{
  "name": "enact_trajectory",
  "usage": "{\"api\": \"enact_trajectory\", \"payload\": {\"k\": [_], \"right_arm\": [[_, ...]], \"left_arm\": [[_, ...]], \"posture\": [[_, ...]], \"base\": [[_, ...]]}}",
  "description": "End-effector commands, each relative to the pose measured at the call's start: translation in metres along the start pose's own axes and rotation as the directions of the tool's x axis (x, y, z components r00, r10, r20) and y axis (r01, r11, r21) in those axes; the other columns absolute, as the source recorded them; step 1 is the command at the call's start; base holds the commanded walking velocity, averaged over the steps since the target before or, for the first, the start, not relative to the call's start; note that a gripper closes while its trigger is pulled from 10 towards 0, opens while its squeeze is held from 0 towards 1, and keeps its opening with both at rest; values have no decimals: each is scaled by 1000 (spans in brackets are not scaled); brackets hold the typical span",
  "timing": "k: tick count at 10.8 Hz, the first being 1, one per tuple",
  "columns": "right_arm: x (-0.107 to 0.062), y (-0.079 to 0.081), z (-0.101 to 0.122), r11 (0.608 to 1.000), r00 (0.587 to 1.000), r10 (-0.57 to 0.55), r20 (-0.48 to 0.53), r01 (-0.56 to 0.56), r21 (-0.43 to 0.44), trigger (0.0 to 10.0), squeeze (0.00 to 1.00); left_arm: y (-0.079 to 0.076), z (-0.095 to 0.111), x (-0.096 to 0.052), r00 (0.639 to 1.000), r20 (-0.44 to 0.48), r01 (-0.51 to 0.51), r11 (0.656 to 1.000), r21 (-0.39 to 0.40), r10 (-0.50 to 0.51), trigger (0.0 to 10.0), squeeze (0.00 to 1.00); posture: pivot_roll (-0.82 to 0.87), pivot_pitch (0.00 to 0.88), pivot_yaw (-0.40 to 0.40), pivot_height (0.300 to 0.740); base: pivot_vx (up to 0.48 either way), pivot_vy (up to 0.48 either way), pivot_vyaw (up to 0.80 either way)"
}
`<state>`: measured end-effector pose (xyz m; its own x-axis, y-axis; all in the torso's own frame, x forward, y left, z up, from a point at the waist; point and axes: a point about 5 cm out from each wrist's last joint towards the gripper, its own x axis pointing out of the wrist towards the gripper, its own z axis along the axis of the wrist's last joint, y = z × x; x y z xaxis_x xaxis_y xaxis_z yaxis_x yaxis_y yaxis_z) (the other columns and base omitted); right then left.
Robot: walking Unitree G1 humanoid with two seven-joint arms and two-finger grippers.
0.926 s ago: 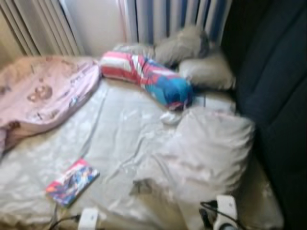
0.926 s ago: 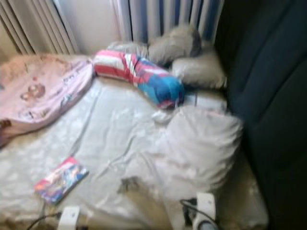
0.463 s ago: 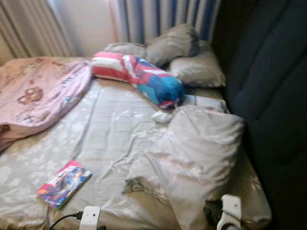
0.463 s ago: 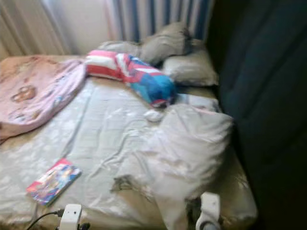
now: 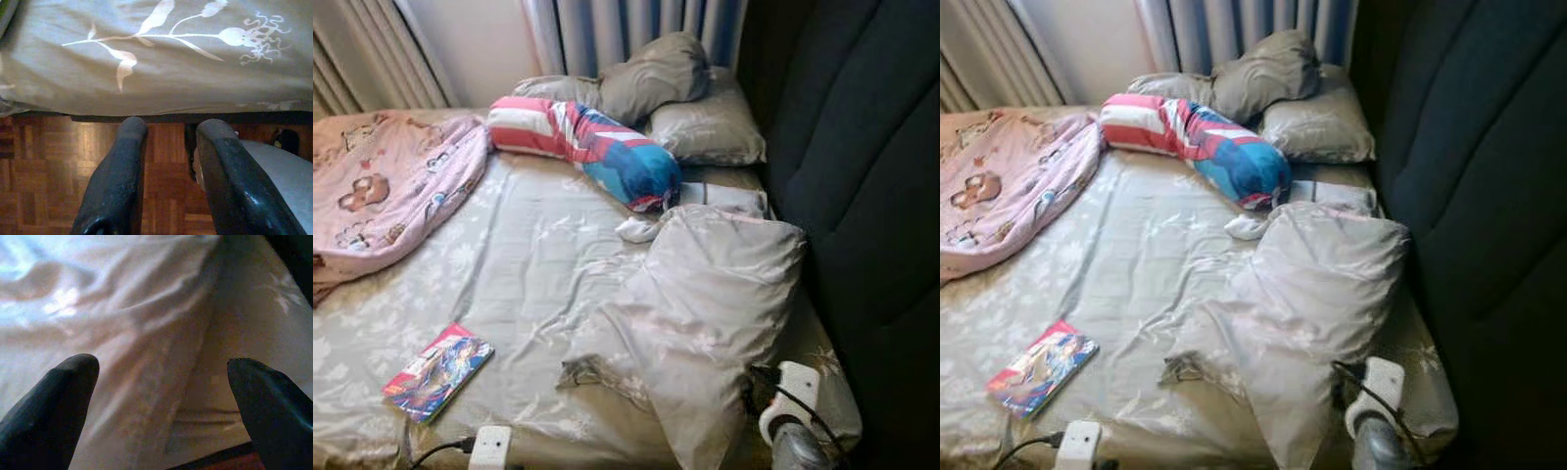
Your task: Clean up the room
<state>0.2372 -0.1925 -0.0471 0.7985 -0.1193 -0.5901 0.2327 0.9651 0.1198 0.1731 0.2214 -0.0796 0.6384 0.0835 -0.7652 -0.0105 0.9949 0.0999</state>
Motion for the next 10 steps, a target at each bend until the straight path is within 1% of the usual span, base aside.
{"api": "enact_trajectory", "payload": {"k": [1,3,4,5,6,7,9,10], "right_arm": [[-1,7,-3,999,999,33,3,-32,-43,10000,0],[-3,21,-8,981,994,107,1,-105,-163,10000,0],[-4,21,-10,985,995,96,3,-94,-144,10000,0],[-5,23,-11,977,994,107,2,-104,-184,10000,0],[-5,28,-13,959,990,143,-11,-142,-247,10000,0],[-5,28,-13,955,990,144,-9,-141,-260,10000,0],[-6,26,-14,957,990,138,-14,-137,-254,10000,0],[-6,25,-15,957,990,138,-19,-138,-255,10000,0]], "left_arm": [[3,-3,-1,1000,-7,-6,1000,-8,6,10000,0],[-4,4,2,1000,13,7,1000,-1,-7,10000,0],[-3,8,2,1000,28,2,1000,-8,-2,10000,0],[-2,11,3,999,38,-2,1000,-14,3,10000,0],[0,14,3,999,49,-14,999,-32,15,10000,0],[4,16,3,997,57,-38,993,-112,44,10000,0],[10,21,4,994,63,-72,973,-219,88,10000,0],[9,24,5,994,74,-64,978,-198,80,10000,0]], "posture": [[93,105,32,740],[75,97,32,740],[75,93,33,740],[72,87,36,740],[69,81,35,740],[69,78,34,740],[73,75,34,740],[72,75,33,740]], "base": [[0,0,0],[0,0,0],[0,0,0],[0,0,0],[0,0,0],[0,0,0],[0,0,0],[0,0,0]]}}
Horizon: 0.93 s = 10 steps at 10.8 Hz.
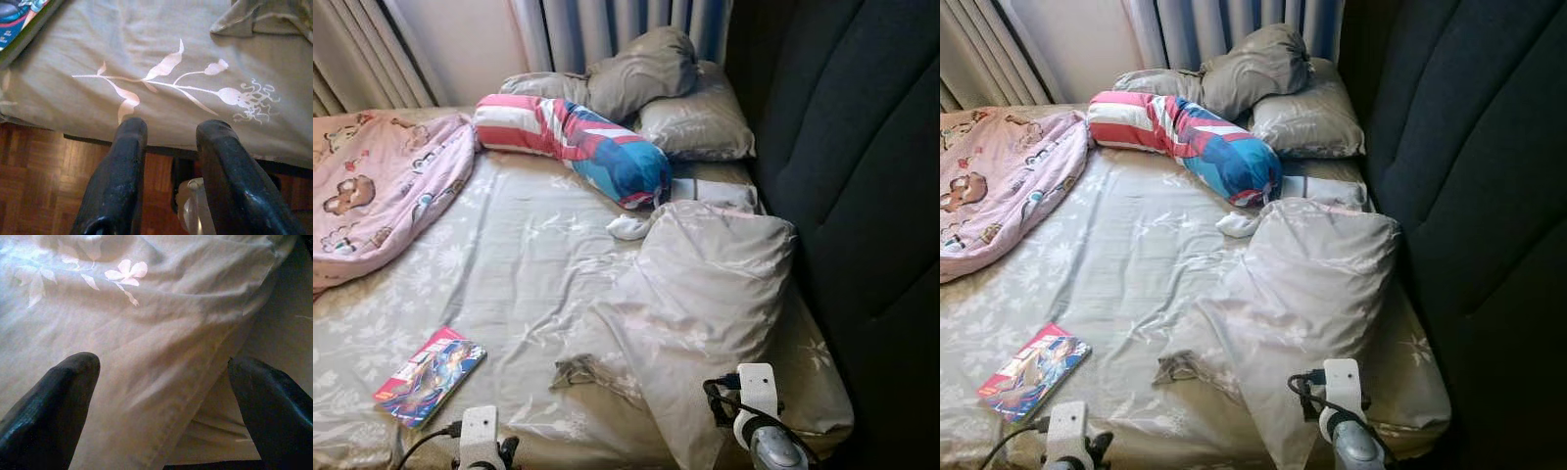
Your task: Clean up the room
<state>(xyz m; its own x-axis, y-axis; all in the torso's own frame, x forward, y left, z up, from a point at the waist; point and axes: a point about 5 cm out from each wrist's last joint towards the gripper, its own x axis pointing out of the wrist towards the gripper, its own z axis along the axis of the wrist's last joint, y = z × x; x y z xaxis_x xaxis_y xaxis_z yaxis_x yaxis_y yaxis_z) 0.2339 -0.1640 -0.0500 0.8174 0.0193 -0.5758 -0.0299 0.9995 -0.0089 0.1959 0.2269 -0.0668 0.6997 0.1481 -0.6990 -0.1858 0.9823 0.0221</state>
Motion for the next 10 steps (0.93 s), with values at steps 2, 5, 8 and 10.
{"api": "enact_trajectory", "payload": {"k": [2,5,8,10], "right_arm": [[-2,-1,-6,1000,1000,-7,-26,6,-17,10000,0],[-2,-1,-9,1000,998,-15,-56,13,-25,10000,0],[-2,0,-7,999,999,-24,-25,25,33,10000,0],[-1,1,-5,999,1000,-23,-21,24,46,10000,0]], "left_arm": [[3,0,0,1000,-5,-11,1000,-14,11,10000,0],[3,1,0,1000,-1,-8,1000,-4,8,10000,0],[3,1,0,1000,0,7,999,36,-7,10000,0],[4,2,0,1000,2,4,999,36,-4,10000,0]], "posture": [[70,76,35,740],[74,81,36,697],[80,82,42,677],[81,80,47,677]], "base": [[0,0,0],[0,0,0],[0,0,0],[0,0,0]]}}
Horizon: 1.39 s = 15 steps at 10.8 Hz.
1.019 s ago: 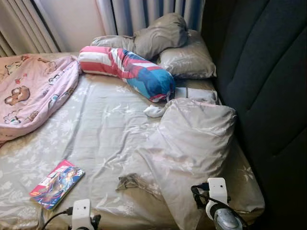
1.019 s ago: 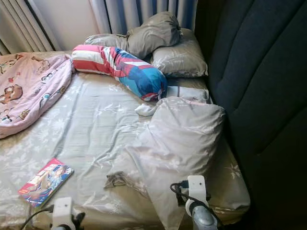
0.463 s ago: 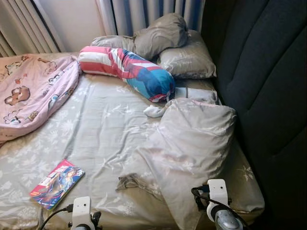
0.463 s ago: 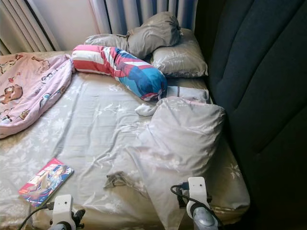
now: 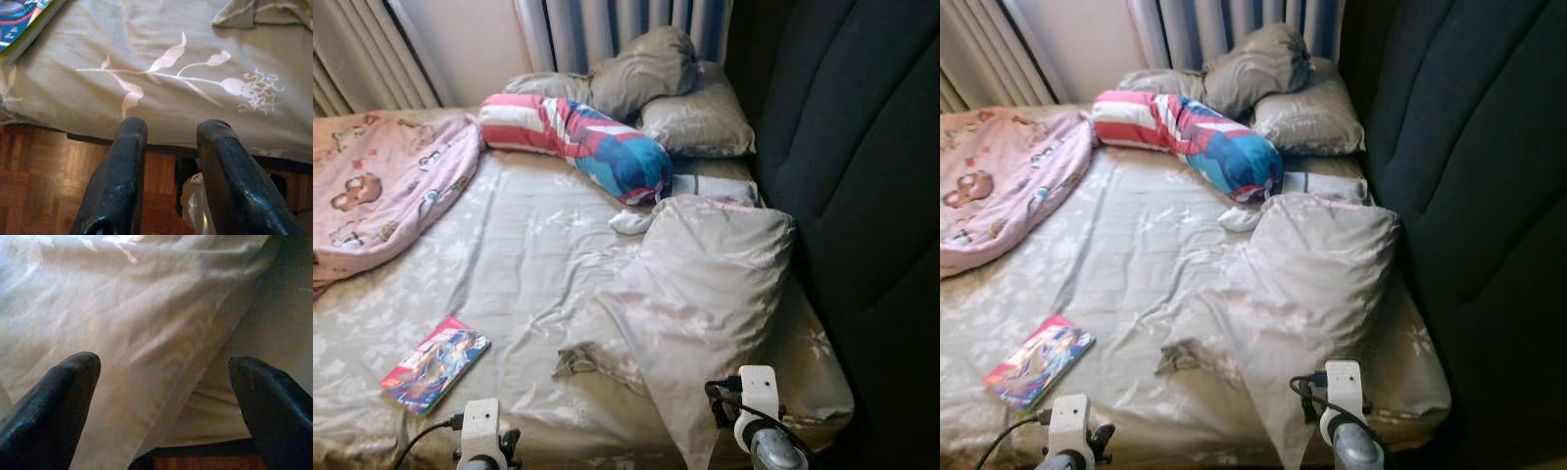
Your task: Clean up the room
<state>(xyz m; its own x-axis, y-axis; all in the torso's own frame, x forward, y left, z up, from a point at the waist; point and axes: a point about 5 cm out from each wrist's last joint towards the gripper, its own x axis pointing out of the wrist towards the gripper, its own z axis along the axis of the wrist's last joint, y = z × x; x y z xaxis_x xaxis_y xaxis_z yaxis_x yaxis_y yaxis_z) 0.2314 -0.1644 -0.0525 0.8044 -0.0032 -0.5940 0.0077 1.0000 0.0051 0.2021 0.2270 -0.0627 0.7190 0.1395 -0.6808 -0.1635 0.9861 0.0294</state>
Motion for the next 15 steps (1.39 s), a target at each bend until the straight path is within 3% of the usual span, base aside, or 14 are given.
{"api": "enact_trajectory", "payload": {"k": [1,4,7,10,13,15], "right_arm": [[-1,1,0,1000,1000,1,10,-1,22,10000,0],[1,2,2,999,1000,-3,7,2,38,10000,0],[0,-2,-1,999,1000,-12,-3,12,33,10000,0],[2,-3,5,997,1000,-12,23,10,73,10000,0],[2,-2,8,997,999,-4,39,1,83,10000,0],[4,-4,18,989,996,-26,91,12,149,10000,0]], "left_arm": [[5,-5,-2,1000,-25,-4,1000,18,5,10000,0],[-3,14,4,999,30,23,999,25,-24,10000,0],[-6,17,5,999,44,24,999,27,-25,10000,0],[-14,43,9,987,153,51,998,25,-55,10000,0],[-16,44,10,986,155,61,998,27,-64,10000,0],[-16,41,9,987,147,65,997,33,-69,10000,0]], "posture": [[82,77,48,677],[88,69,47,653],[74,58,46,653],[77,64,43,653],[72,66,49,653],[74,69,52,653]], "base": [[0,0,0],[0,0,0],[0,0,0],[92,0,0],[336,0,0],[336,0,0]]}}
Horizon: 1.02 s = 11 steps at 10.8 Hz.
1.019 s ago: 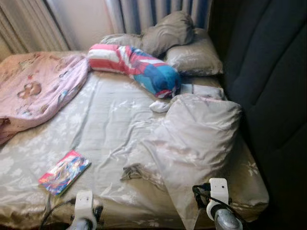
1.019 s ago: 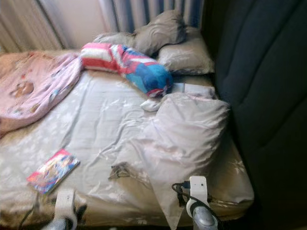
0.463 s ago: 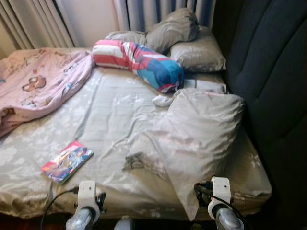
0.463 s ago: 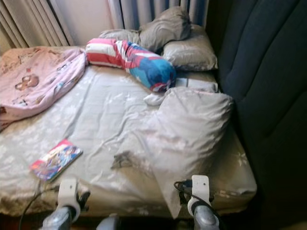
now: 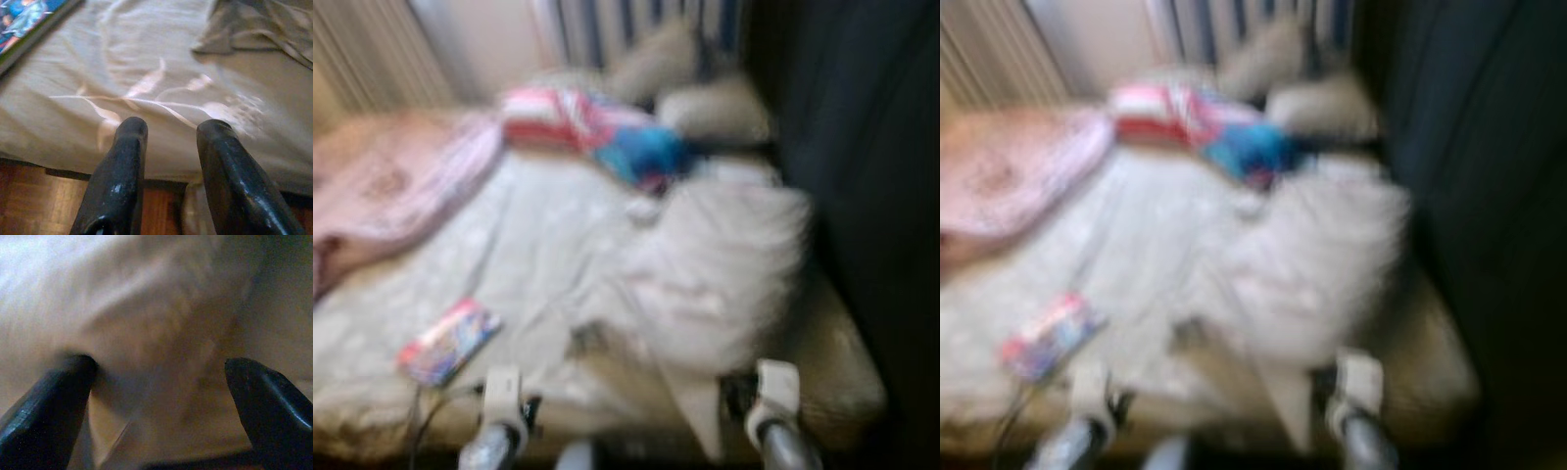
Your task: Clean up the room
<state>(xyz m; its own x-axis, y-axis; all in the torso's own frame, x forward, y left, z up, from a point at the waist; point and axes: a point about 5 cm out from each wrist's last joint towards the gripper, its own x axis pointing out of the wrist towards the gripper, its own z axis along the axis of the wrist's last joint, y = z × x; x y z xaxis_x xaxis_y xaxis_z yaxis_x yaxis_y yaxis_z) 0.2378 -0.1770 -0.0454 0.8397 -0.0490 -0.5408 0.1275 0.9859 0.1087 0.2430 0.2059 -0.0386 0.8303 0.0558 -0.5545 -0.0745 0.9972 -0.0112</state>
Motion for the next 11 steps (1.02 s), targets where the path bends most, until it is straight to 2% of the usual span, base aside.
{"api": "enact_trajectory", "payload": {"k": [1,3,5,7,8,9,10,11], "right_arm": [[7,11,21,999,995,32,90,-33,17,10000,0],[13,12,45,998,982,40,182,-48,39,10000,0],[15,17,57,996,973,60,224,-73,50,10000,0],[14,16,57,995,968,50,247,-70,72,10000,0],[12,11,59,988,957,21,288,-63,139,10000,0],[10,10,57,982,951,33,307,-87,165,10000,0],[10,13,49,982,961,72,266,-115,149,10000,0],[10,14,43,977,972,77,220,-117,176,10000,0]], "left_arm": [[10,-5,-3,999,-20,-26,1000,9,27,10000,0],[9,-9,-4,999,-31,-19,1000,15,19,10000,0],[8,-13,-6,999,-44,-13,1000,16,14,10000,0],[7,-18,-8,998,-55,-1,1000,27,2,10000,0],[8,-19,-8,998,-58,1,1000,31,0,10000,0],[8,-19,-9,998,-59,3,999,35,-1,10000,0],[8,-20,-9,998,-65,8,999,43,-6,10000,0],[7,-21,-9,997,-72,17,998,54,-13,10000,0]], "posture": [[73,69,52,653],[72,72,51,653],[73,81,49,653],[75,81,49,653],[75,79,49,653],[71,74,50,653],[64,74,55,653],[63,76,58,653]], "base": [[330,0,0],[146,0,0],[0,0,0],[0,0,0],[0,0,0],[0,0,0],[0,0,0],[0,0,0]]}}
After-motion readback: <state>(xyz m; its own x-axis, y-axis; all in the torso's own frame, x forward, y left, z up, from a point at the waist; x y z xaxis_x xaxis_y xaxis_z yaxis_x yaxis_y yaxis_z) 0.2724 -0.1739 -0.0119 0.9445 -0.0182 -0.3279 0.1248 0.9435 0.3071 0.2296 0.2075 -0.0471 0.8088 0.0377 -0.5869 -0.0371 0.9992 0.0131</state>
